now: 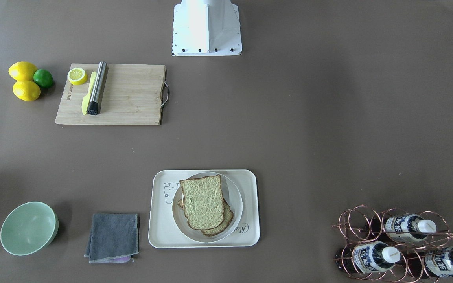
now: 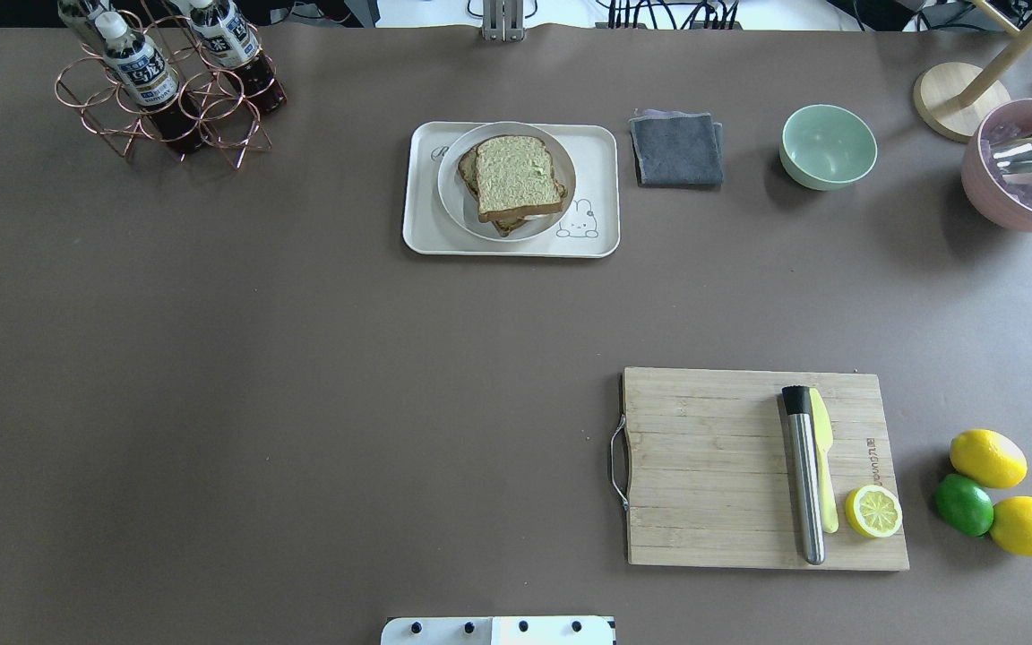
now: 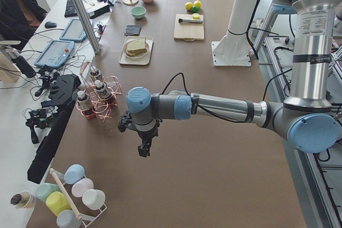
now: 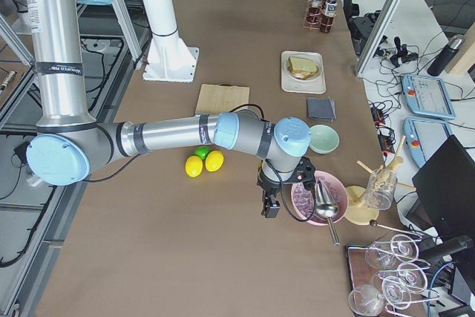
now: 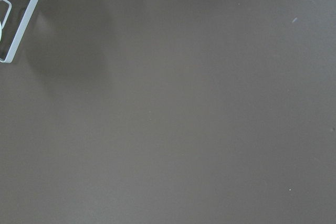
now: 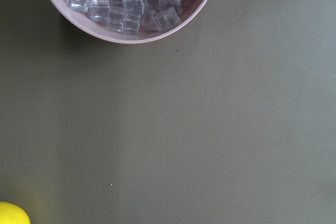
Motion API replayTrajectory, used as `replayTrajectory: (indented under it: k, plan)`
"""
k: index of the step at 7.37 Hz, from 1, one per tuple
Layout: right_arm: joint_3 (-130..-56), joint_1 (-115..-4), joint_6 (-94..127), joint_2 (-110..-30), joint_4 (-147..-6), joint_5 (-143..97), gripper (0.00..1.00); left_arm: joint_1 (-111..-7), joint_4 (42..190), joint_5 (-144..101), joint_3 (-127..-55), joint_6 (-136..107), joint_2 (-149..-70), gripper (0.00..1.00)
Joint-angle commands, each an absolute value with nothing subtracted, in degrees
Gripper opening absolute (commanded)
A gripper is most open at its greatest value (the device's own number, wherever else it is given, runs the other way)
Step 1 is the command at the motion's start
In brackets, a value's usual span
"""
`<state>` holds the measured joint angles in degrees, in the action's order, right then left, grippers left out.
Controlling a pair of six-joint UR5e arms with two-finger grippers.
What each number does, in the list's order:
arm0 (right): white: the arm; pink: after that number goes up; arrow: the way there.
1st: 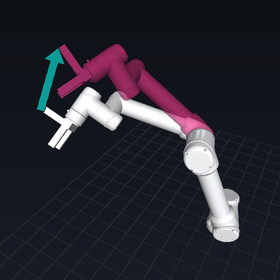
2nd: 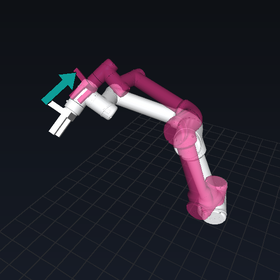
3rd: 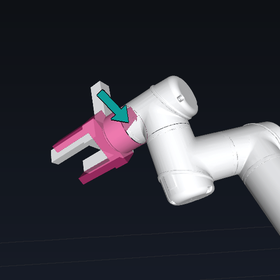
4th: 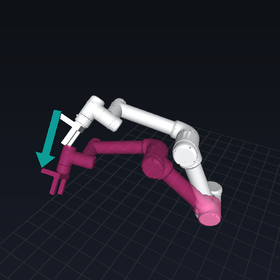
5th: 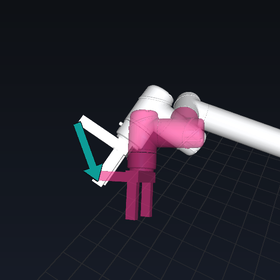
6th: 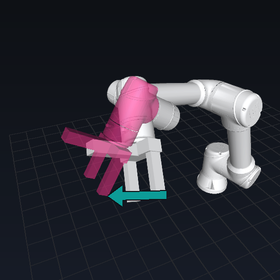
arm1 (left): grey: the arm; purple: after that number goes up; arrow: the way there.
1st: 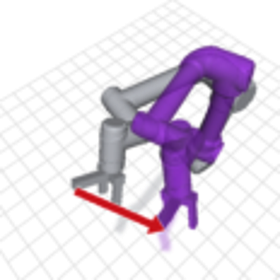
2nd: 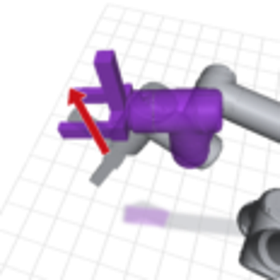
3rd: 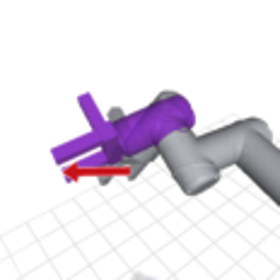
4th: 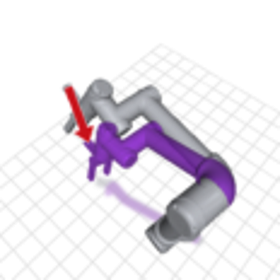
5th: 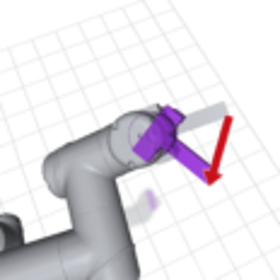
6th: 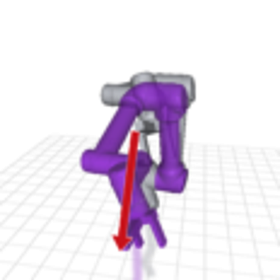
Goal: Make sandwich and place on tray
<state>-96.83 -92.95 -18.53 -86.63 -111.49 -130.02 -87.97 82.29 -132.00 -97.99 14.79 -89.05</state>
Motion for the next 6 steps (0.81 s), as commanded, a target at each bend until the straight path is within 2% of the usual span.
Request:
replayTrajectory:
  k: [1,4,6]
  plan:
    - [-96.5,-92.0,-18.4,-86.5,-110.0,-130.1,1.0,-89.5,82.2,-132.0,-97.7,14.9,-88.6,0.98]
    - [-89.8,-91.2,-18.3,-86.6,-100.7,-133.3,1.0,-89.5,82.2,-132.0,-97.7,14.9,-88.0,0.98]
    - [-89.5,-91.4,-18.2,-87.3,-100.0,-132.9,1.0,-89.6,82.2,-132.0,-97.7,14.9,-88.1,0.98]
